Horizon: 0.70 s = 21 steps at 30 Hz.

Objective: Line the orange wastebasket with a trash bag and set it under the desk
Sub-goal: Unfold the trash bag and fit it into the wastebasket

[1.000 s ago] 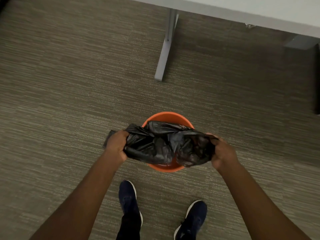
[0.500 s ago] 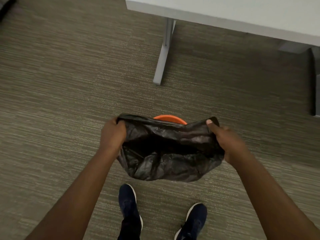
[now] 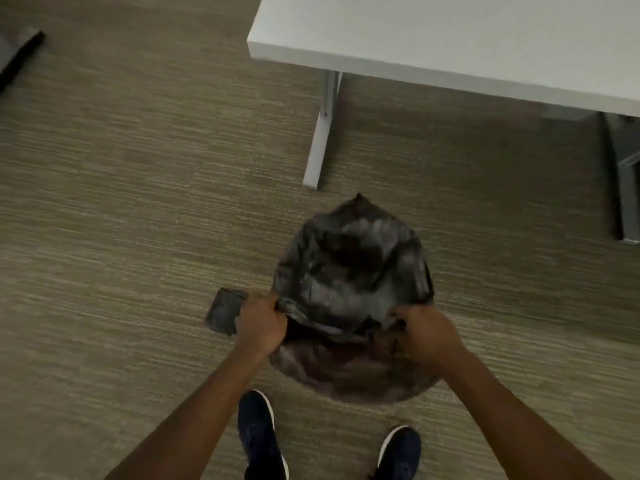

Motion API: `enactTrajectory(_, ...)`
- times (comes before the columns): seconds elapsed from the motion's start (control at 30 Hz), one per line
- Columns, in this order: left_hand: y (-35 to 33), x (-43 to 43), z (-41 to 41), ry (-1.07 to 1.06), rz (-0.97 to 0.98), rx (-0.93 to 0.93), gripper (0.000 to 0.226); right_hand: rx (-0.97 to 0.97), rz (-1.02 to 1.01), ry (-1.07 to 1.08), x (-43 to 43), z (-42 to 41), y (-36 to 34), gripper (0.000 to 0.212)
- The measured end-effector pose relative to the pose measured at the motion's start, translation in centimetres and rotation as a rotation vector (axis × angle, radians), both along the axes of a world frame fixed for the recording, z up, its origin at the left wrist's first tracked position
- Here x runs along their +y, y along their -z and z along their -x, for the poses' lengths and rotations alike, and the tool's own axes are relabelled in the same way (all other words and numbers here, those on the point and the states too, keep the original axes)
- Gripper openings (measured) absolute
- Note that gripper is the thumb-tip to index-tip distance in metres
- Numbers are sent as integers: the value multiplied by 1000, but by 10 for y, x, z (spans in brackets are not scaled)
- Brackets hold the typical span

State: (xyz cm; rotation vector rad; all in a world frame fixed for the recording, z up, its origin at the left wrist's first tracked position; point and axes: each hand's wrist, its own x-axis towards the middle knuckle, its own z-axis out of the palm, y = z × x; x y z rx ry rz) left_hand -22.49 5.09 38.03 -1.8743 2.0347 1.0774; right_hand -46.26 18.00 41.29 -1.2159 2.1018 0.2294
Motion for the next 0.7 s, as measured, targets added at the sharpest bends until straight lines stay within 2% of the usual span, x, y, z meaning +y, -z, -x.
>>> enactTrajectory(0.1,-17,-26,2,-570,53,357,29,69,287,205,-13,21,-12,21)
enactTrajectory(0.17,-40,-39,15,-804,52,710,32,89,611,387,-25,24,-37,14)
enactTrajectory(0.23,-61,-39,27,-850,146,1030,36,87,998,487,-28,16,-59,13)
enactTrajectory(0.3,-69,-23,32,-698,438,1105,34,83,1193,514,-23,-3,-57,26)
enactTrajectory(0.33,-62,-11,30,-506,609,1009,31,57,1150,488,-17,-13,-46,28)
enactTrajectory(0.37,-45,1,26,-243,698,808,31,4,984,430,-11,-22,-28,28)
enactTrajectory(0.4,-20,14,21,47,666,528,34,-57,718,352,-2,-31,-8,30)
enactTrajectory(0.43,6,28,12,264,497,269,37,-113,425,254,7,-37,13,33)
enactTrajectory(0.47,29,38,0,335,297,114,36,-141,196,172,18,-38,31,34)
enactTrajectory(0.5,46,42,-11,249,148,88,32,-136,95,140,25,-35,43,31)
enactTrajectory(0.53,55,42,-21,84,47,132,29,-133,92,166,29,-28,50,29)
enactTrajectory(0.63,63,21,-38,-593,-151,327,30,-158,196,347,29,-6,60,36)
enactTrajectory(0.7,62,5,-41,-947,-319,525,31,-252,222,475,24,4,57,34)
